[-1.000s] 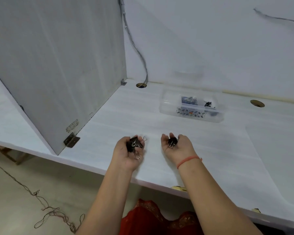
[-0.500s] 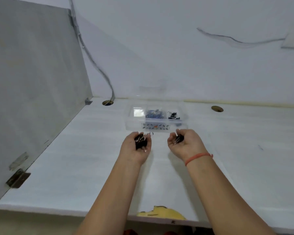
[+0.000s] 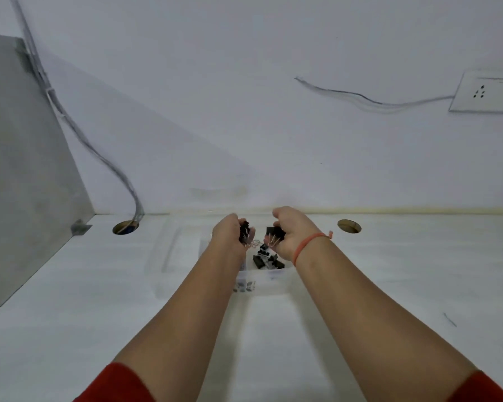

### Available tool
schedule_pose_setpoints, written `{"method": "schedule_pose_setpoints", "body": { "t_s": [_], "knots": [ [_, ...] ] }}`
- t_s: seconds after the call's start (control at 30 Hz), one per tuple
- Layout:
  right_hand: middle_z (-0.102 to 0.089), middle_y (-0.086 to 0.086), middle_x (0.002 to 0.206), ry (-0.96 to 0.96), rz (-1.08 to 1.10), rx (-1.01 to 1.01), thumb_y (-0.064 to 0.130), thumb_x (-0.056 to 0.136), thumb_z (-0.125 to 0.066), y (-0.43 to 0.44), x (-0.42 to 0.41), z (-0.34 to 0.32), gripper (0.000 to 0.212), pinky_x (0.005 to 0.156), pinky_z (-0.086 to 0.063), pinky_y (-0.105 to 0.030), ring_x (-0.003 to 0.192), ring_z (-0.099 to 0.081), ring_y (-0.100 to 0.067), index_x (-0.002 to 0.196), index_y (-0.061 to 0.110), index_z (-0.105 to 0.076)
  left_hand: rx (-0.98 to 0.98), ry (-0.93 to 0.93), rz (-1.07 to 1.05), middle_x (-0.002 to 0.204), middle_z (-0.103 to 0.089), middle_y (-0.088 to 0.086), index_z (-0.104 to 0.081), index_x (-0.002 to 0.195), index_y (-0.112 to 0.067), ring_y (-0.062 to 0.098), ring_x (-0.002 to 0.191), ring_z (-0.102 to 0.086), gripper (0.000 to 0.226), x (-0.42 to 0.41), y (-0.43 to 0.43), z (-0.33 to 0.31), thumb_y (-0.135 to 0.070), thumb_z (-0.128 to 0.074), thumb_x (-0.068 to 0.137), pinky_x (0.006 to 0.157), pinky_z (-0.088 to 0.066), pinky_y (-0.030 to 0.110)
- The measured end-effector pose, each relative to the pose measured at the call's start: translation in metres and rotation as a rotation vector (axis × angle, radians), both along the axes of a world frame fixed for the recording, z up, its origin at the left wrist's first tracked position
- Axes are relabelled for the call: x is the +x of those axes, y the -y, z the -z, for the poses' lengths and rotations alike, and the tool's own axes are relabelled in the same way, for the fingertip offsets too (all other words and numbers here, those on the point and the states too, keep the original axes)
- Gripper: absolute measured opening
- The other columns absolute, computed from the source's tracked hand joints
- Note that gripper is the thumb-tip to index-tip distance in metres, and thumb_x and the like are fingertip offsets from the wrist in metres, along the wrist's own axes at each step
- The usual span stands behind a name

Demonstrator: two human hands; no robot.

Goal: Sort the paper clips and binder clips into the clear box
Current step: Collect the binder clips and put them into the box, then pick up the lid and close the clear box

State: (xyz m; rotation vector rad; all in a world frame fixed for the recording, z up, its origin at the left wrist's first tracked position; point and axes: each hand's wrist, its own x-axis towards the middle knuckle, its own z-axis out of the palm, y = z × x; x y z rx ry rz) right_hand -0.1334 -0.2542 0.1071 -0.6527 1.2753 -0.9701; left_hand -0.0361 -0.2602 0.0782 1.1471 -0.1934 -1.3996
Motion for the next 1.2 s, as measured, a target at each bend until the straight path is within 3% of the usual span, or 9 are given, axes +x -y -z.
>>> {"method": "schedule_pose_setpoints", "body": {
  "t_s": [0.13, 0.2, 0.3, 0.47, 0.67, 0.77, 0.93, 1.0, 1.2],
  "knots": [
    [-0.045, -0.013, 0.104, -0.166, -0.101, -0.02, 0.024, 0.098, -0.038, 0.023, 0.004, 0.008, 0.04, 0.105, -0.04, -0.037, 0.109, -0.046, -0.028, 0.134, 0.005, -0.041, 0.01, 0.151, 0.21, 0.096, -0.053, 0.019, -0.061, 0.089, -0.001, 0.029, 0.081, -0.05, 0.058, 0.001, 0.023, 0.009, -0.049, -0.03, 0.097, 0.075, -0.046, 0.04],
    [-0.043, -0.015, 0.116, -0.192, -0.123, -0.018, 0.029, 0.099, -0.037, 0.028, 0.004, 0.01, 0.049, 0.1, -0.038, -0.034, 0.106, -0.046, -0.027, 0.143, 0.008, -0.033, 0.032, 0.244, 0.311, 0.098, -0.054, 0.018, -0.063, 0.099, -0.004, 0.029, 0.089, -0.05, 0.062, 0.003, 0.026, 0.01, -0.055, -0.027, 0.095, 0.083, -0.042, 0.043],
    [-0.039, -0.002, 0.082, -0.144, -0.078, -0.058, 0.024, 0.096, -0.04, 0.03, 0.002, 0.02, 0.043, 0.07, -0.037, -0.027, 0.066, -0.037, -0.015, 0.137, 0.009, -0.04, 0.047, 0.357, 0.367, 0.109, -0.055, 0.018, -0.059, 0.109, -0.006, 0.03, 0.107, -0.049, 0.051, 0.006, 0.025, 0.009, -0.044, -0.028, 0.098, 0.09, -0.041, 0.048],
    [-0.036, -0.003, 0.069, -0.184, 0.025, -0.089, 0.008, 0.092, -0.038, 0.015, 0.0, 0.022, 0.031, 0.058, -0.035, -0.023, 0.058, -0.034, -0.013, 0.12, 0.008, -0.053, -0.003, 0.519, 0.297, 0.08, -0.061, 0.012, -0.059, 0.098, 0.0, 0.023, 0.068, -0.057, 0.023, -0.005, 0.009, 0.002, -0.013, -0.04, 0.094, 0.071, -0.051, 0.035],
    [-0.043, -0.004, 0.069, -0.03, 0.144, -0.092, 0.005, 0.091, -0.045, -0.027, -0.005, 0.009, 0.03, 0.084, -0.052, -0.04, 0.063, -0.045, -0.016, 0.118, -0.002, -0.057, -0.079, 0.504, 0.143, 0.073, -0.06, 0.01, -0.059, 0.085, -0.001, 0.02, 0.059, -0.053, 0.011, -0.004, -0.035, -0.011, -0.005, -0.049, 0.09, 0.056, -0.044, 0.026],
    [-0.046, -0.005, 0.066, 0.033, 0.162, -0.097, 0.003, 0.092, -0.049, -0.062, -0.017, 0.001, 0.015, 0.061, -0.05, -0.034, 0.057, -0.047, -0.015, 0.085, 0.005, -0.061, -0.133, 0.478, 0.105, 0.073, -0.062, 0.008, -0.06, 0.079, -0.005, 0.019, 0.061, -0.055, 0.012, -0.011, -0.072, -0.016, -0.006, -0.051, 0.088, 0.057, -0.046, 0.026],
    [-0.054, -0.007, 0.077, 0.034, 0.187, -0.197, 0.003, 0.09, -0.051, -0.137, -0.055, 0.017, 0.017, 0.069, -0.053, -0.026, 0.065, -0.053, -0.017, 0.077, 0.01, -0.059, -0.192, 0.452, 0.19, 0.077, -0.064, 0.007, -0.063, 0.081, -0.007, 0.019, 0.066, -0.058, 0.012, -0.049, -0.148, -0.003, -0.007, -0.054, 0.089, 0.064, -0.05, 0.026],
    [-0.059, -0.005, 0.08, -0.177, 0.181, -0.272, 0.008, 0.089, -0.053, -0.166, -0.078, 0.036, 0.011, 0.071, -0.052, -0.028, 0.069, -0.058, -0.018, 0.086, 0.01, -0.063, -0.178, 0.441, 0.239, 0.079, -0.065, 0.007, -0.064, 0.083, -0.008, 0.019, 0.069, -0.059, 0.011, -0.068, -0.173, 0.009, -0.008, -0.054, 0.089, 0.066, -0.051, 0.027],
    [-0.064, 0.0, 0.112, -1.43, -0.286, -0.41, 0.03, 0.087, -0.059, -0.251, -0.175, 0.08, 0.027, 0.085, -0.044, -0.027, 0.105, -0.059, -0.019, 0.112, 0.021, -0.065, -0.1, 0.552, 0.371, 0.088, -0.068, 0.008, -0.066, 0.09, -0.005, 0.022, 0.078, -0.064, 0.014, -0.121, -0.239, 0.055, -0.014, -0.055, 0.089, 0.077, -0.055, 0.033]
  ]
}}
